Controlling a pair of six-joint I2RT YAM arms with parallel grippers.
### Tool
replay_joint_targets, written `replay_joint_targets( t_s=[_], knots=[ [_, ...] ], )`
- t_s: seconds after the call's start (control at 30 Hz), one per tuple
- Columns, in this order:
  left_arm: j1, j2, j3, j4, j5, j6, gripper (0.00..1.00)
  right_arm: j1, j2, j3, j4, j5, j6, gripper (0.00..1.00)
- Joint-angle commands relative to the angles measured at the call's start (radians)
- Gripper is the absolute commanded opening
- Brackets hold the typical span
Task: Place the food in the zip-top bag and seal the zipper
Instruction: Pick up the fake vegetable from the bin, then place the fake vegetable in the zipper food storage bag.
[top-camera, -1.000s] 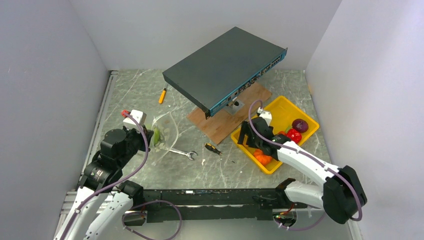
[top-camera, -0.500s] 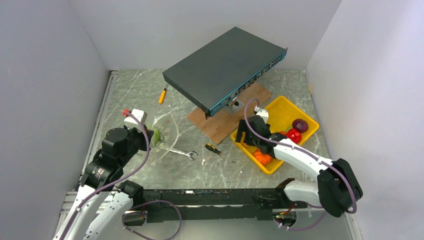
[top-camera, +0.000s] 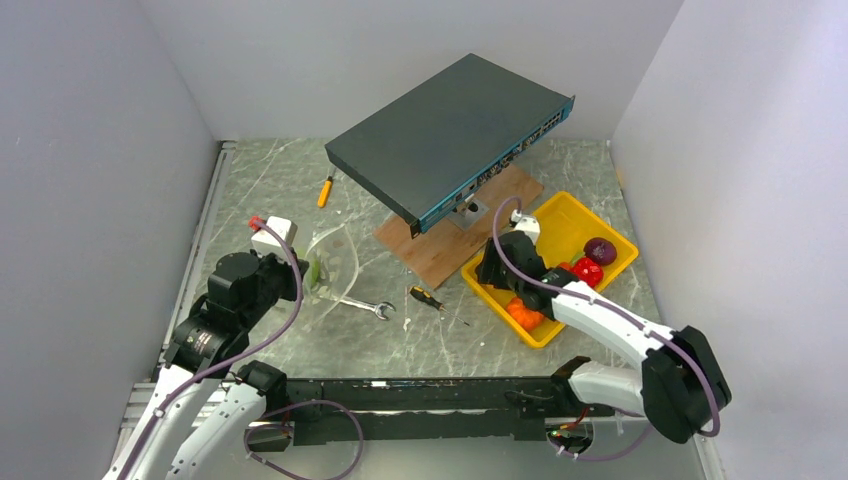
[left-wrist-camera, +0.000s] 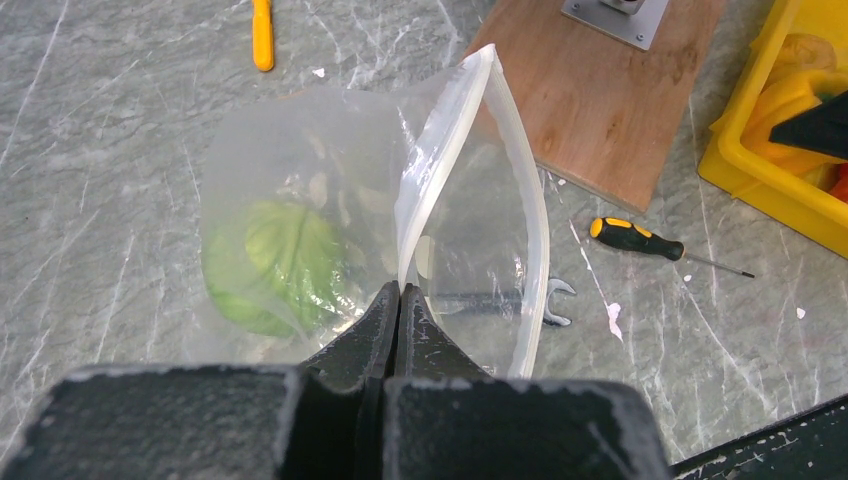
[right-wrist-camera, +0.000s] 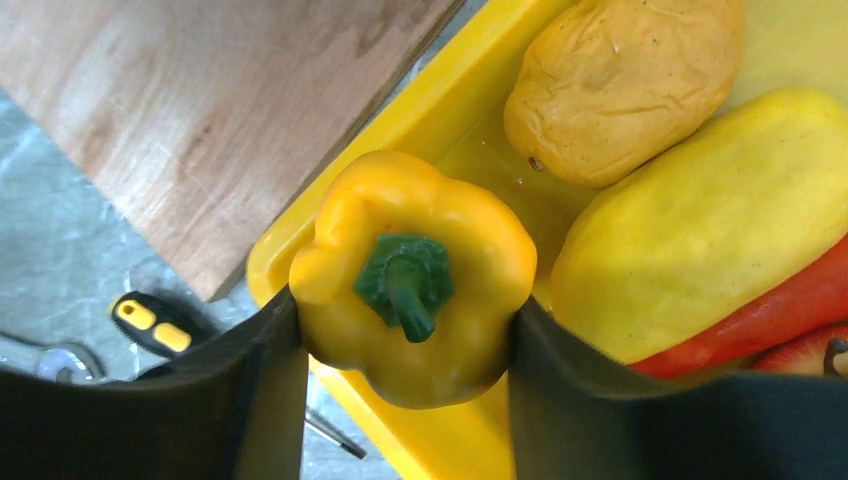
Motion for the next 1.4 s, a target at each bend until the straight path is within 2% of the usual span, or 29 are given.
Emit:
replay_joint_targets(
  t_s=[0.0,0.23,0.5,0.67,0.93,1.13,1.23,1.37],
  knots=[
    [-0.001,0.002,0.023,0.007,-0.015,0.0,0.0,-0.004,-0.09,-0.007,0.028,0.028,-0.013,0.22],
    [-0.001,-0.001,0.024,0.007,-0.012,-0.001,0.0,-0.004,-0.209,-0.026,0.011,0.014,-0.031,0.0],
    [-0.001,-0.013,0.023,0.007,-0.018,-0.004,0.0,0.046,-0.34,-0.066,0.128,-0.194,-0.126,0.0],
    [-0.001,-0.014,0.023,0.005,-0.02,-0.004,0.0,0.244,-0.38,-0.064,0.159,-0.09,-0.168,0.0],
    [-0.001,-0.018,0.022,0.005,-0.025,-0.008,0.0,0.622,-0.262,-0.042,0.218,0.091,-0.21,0.0],
    [-0.001,-0.021,0.023,0.004,-0.03,-0.007,0.0,0.883,-0.033,0.096,0.266,0.24,-0.305,0.0],
    [-0.001,-0.026,0.019,0.008,-0.025,-0.007,0.0,0.968,0.079,0.179,0.317,0.275,-0.373,0.0],
    [-0.001,-0.023,0.021,0.012,-0.01,-0.003,0.0,0.982,0.175,0.271,0.424,0.247,-0.431,0.0]
  ],
)
